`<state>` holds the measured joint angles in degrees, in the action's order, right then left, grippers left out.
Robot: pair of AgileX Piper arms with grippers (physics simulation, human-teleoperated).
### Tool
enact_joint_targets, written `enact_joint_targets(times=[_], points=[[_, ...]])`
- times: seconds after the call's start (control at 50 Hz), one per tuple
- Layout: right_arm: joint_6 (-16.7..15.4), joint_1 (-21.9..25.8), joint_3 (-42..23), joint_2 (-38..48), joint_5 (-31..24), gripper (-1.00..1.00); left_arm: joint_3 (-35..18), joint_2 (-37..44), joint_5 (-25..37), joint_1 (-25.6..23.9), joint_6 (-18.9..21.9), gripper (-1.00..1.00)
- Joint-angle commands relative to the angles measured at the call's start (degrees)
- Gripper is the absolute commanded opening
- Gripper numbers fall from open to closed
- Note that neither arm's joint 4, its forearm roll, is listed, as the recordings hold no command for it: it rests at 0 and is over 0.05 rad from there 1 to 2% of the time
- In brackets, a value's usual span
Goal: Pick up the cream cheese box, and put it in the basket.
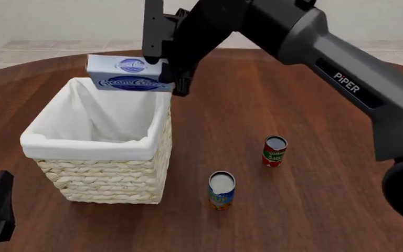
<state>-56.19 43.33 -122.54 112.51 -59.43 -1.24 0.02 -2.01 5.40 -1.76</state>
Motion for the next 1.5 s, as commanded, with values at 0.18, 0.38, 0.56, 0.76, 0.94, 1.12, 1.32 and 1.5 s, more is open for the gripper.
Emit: enact_joint_targets(times=[0.18, 0.38, 0.56, 0.76, 0.94, 1.12, 1.32, 1.5], points=[[-0.7, 1.3, -9.4, 3.9, -4.2, -1.0, -0.3, 0.0, -0.6, 0.2, -0.5, 1.0], [-1.3, 2.0, -15.4, 7.0, -7.2, -1.0, -0.6, 0.0, -0.9, 0.2, -1.0, 1.0], [-1.4, 2.7, -20.4, 10.0, -9.1, -1.0, -0.6, 0.0, -1.2, 0.4, -1.4, 1.0], [-1.6, 3.3, -23.5, 12.0, -10.1, -1.0, -0.6, 0.0, -1.3, 0.5, -1.5, 1.0], [-1.5, 4.2, -24.9, 13.5, -10.3, -1.0, -0.6, 0.0, -1.4, 0.7, -1.8, 1.0], [-1.5, 4.9, -26.1, 14.5, -10.2, -1.0, -0.6, 0.0, -1.4, 0.9, -2.0, 1.0], [-1.5, 5.6, -26.5, 15.2, -10.3, -1.0, -0.5, 0.0, -1.4, 1.1, -2.2, 1.0], [-0.9, 6.3, -26.9, 16.4, -10.3, -1.0, -0.5, 0.0, -1.5, 1.1, -2.3, 1.0]])
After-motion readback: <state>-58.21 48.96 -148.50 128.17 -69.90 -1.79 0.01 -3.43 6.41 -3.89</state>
